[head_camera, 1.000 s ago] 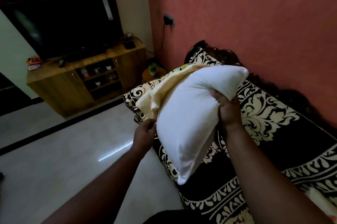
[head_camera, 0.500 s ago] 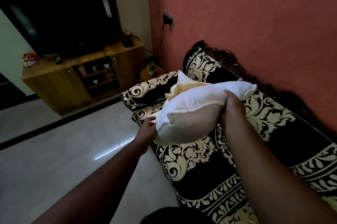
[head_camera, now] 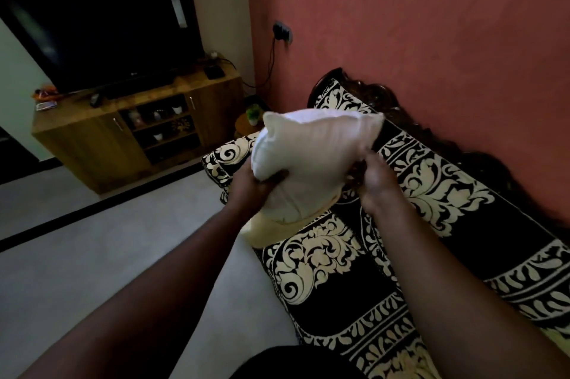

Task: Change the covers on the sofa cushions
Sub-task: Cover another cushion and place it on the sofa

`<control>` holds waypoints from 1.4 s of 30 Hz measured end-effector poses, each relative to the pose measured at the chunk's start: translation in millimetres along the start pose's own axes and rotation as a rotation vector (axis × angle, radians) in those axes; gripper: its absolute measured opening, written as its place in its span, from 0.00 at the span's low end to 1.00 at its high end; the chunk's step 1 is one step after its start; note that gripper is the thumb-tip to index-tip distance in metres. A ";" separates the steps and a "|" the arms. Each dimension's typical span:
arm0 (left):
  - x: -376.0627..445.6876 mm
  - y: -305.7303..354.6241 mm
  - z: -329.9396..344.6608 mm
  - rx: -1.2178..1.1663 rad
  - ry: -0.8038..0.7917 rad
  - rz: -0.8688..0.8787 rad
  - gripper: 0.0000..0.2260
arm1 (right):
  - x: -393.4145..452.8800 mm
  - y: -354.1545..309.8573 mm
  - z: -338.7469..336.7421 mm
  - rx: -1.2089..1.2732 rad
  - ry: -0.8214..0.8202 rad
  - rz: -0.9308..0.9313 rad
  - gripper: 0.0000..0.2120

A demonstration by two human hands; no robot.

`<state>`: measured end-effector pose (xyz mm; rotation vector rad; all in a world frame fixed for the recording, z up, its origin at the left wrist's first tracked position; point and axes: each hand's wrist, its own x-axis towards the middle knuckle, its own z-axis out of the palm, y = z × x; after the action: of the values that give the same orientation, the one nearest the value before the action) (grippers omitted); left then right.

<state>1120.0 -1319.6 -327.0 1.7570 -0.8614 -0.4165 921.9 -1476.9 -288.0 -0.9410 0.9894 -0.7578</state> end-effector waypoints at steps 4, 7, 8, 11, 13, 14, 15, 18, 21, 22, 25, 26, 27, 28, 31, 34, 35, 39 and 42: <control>6.5 -0.9 11.8 -0.186 0.121 -0.131 0.26 | -31.3 62.6 16.2 -0.450 -0.235 -0.261 0.19; 5.8 -1.1 16.1 -0.287 0.161 -0.151 0.24 | -44.8 115.1 16.3 -0.853 -0.297 -0.507 0.17; 5.3 -1.5 15.9 -0.307 0.165 -0.144 0.23 | -48.5 125.9 15.3 -0.964 -0.296 -0.573 0.15; 3.5 2.4 14.5 -0.318 0.174 -0.107 0.23 | -53.5 140.4 13.4 -1.223 -0.269 -0.797 0.16; 1.6 5.0 15.9 -0.321 0.165 -0.094 0.24 | -52.2 140.8 15.4 -1.365 -0.296 -0.847 0.19; 0.2 5.3 17.4 -0.329 0.159 -0.101 0.25 | -52.5 140.4 16.8 -1.420 -0.308 -0.841 0.21; -0.9 5.9 18.4 -0.340 0.158 -0.117 0.25 | -53.6 140.4 18.3 -1.439 -0.307 -0.839 0.22; -2.6 6.8 20.7 -0.395 0.185 -0.140 0.25 | -57.2 142.7 18.1 -1.320 -0.228 -0.808 0.20; -5.5 8.2 20.7 -0.441 0.249 -0.185 0.25 | -54.8 137.7 17.8 -1.234 -0.130 -0.787 0.13; -7.2 7.9 20.8 -0.468 0.272 -0.205 0.24 | -52.2 136.3 18.5 -1.317 -0.120 -0.815 0.12; -10.2 7.4 24.8 -0.553 0.336 -0.259 0.22 | -49.8 131.5 23.8 -1.547 -0.092 -0.863 0.09; -11.9 6.7 25.9 -0.559 0.353 -0.271 0.21 | -51.0 130.3 26.2 -1.599 -0.098 -0.858 0.11; -13.2 6.5 27.1 -0.563 0.367 -0.277 0.21 | -51.7 128.6 28.7 -1.635 -0.098 -0.852 0.14; -15.3 7.0 27.5 -0.562 0.376 -0.281 0.21 | -52.9 127.1 31.3 -1.659 -0.097 -0.837 0.16; -20.7 4.7 28.9 -0.526 0.391 -0.287 0.23 | -55.5 117.3 39.7 -1.697 -0.134 -0.792 0.16; -24.6 4.4 30.8 -0.489 0.388 -0.285 0.25 | -56.7 108.8 41.3 -1.666 -0.216 -0.673 0.17; -25.9 3.1 32.1 -0.479 0.382 -0.290 0.26 | -57.7 106.8 40.5 -1.688 -0.243 -0.633 0.18; -32.1 -3.3 34.0 -0.353 0.372 -0.309 0.26 | -61.2 102.7 43.8 -1.794 -0.406 -0.458 0.23; -37.7 -1.4 31.1 -0.099 0.287 -0.169 0.26 | -62.3 95.2 51.6 -1.632 -0.566 -0.309 0.20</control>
<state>1074.8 -1312.9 -344.3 1.7511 -0.4837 -0.3014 956.8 -1369.0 -340.5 -2.5637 0.8197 0.3041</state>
